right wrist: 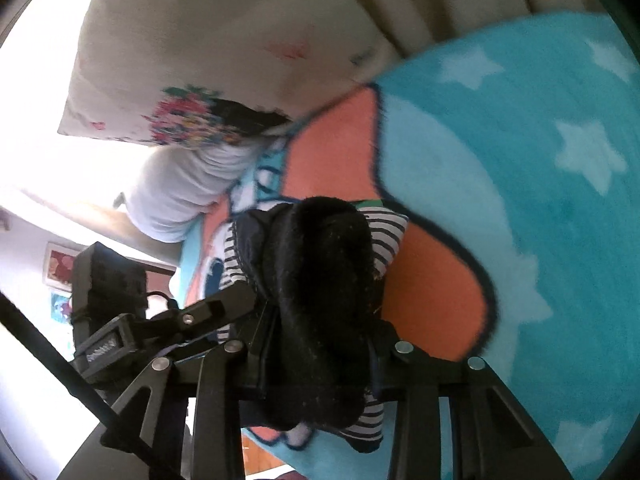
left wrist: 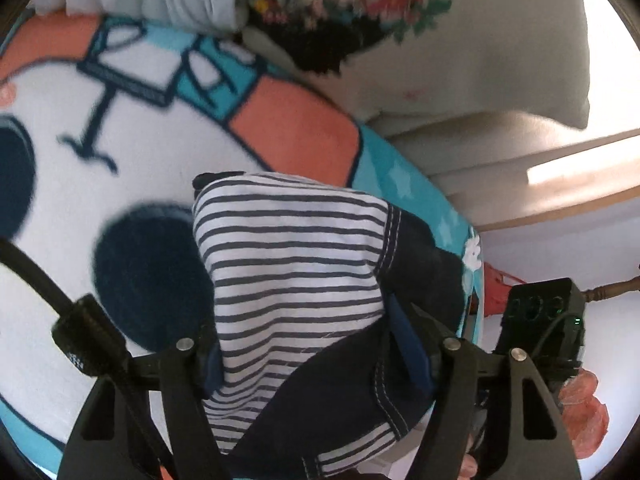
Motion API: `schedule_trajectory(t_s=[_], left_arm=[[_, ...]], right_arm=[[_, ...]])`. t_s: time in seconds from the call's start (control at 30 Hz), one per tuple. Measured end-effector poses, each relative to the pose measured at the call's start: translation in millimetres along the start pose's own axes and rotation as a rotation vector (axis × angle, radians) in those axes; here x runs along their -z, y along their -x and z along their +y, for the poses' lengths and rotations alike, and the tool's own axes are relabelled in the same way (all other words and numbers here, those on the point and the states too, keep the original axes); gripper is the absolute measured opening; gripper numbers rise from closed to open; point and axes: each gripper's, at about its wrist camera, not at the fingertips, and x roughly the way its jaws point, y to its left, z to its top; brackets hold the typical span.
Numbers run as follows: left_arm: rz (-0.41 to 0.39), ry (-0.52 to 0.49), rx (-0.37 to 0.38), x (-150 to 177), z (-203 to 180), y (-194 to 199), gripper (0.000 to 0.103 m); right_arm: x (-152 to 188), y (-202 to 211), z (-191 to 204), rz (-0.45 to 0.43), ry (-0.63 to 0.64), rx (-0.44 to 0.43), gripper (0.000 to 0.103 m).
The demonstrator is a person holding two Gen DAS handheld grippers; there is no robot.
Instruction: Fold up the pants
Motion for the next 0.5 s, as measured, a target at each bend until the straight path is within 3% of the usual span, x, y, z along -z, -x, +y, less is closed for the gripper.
schedule_trajectory(t_s=[0.13,0.23,0.37,0.5], left_arm=[[-0.038,0.009,-0.034,-26,7,11,0.07],[-0.065,0.004,-0.108,-46,13,8,0.07],[-0.05,0.023,-0.227,-59,34,-2,0.07],[-0.041,0.032,-0.204,-61,41,11,0.07]], right_arm=[[-26,-9,28,-0.011,0.054,-0.009,0.037],[-46,-25,43,-0.02,0.091,0.011,0.038],[-60,-58,44,0.001,0.121,0.127,0.04],[-60,-53,44,-0.016,0.114,0.174,0.043]])
